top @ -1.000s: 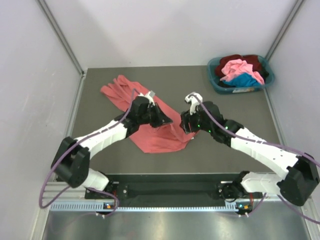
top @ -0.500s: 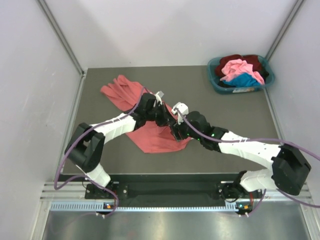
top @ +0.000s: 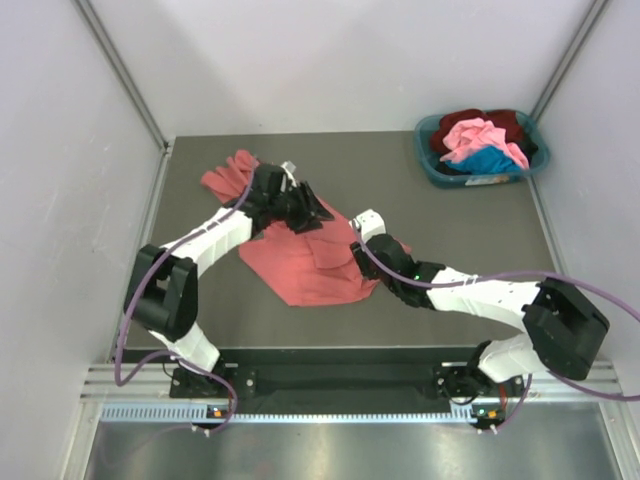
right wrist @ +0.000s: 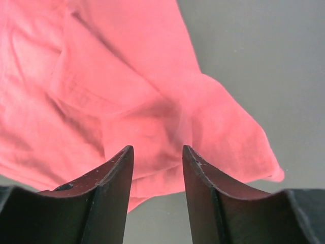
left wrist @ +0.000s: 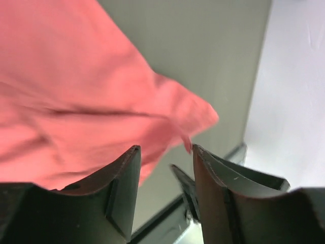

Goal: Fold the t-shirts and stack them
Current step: Flatten the tshirt out

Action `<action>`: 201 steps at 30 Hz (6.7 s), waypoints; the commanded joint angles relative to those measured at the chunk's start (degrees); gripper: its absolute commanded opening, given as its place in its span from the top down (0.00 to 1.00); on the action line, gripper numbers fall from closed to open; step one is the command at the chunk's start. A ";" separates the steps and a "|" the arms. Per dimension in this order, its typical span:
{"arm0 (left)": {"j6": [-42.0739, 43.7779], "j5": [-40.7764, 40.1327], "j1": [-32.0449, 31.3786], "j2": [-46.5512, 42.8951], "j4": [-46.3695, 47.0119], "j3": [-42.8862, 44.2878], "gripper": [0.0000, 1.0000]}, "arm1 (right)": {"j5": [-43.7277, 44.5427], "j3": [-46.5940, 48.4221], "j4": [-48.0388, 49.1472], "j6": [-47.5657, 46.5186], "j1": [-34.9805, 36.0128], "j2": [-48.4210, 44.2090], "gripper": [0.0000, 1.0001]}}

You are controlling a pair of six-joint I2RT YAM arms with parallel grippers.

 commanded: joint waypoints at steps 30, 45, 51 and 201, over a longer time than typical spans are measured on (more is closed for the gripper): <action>12.46 -8.88 15.87 4.55 -11.95 11.32 0.47 | 7.18 8.09 -9.05 -8.98 2.48 8.07 0.53; 14.74 -15.46 19.13 11.75 -12.39 20.45 0.48 | 13.52 5.99 -5.79 -10.48 3.09 4.48 1.00; 17.91 -26.27 20.62 22.28 -10.89 32.20 0.50 | 8.43 3.88 -7.46 -7.49 3.18 -1.85 1.00; 4.03 -22.24 32.22 -31.39 -28.99 60.09 1.00 | -12.76 71.28 -31.98 -2.57 -19.76 -36.56 1.00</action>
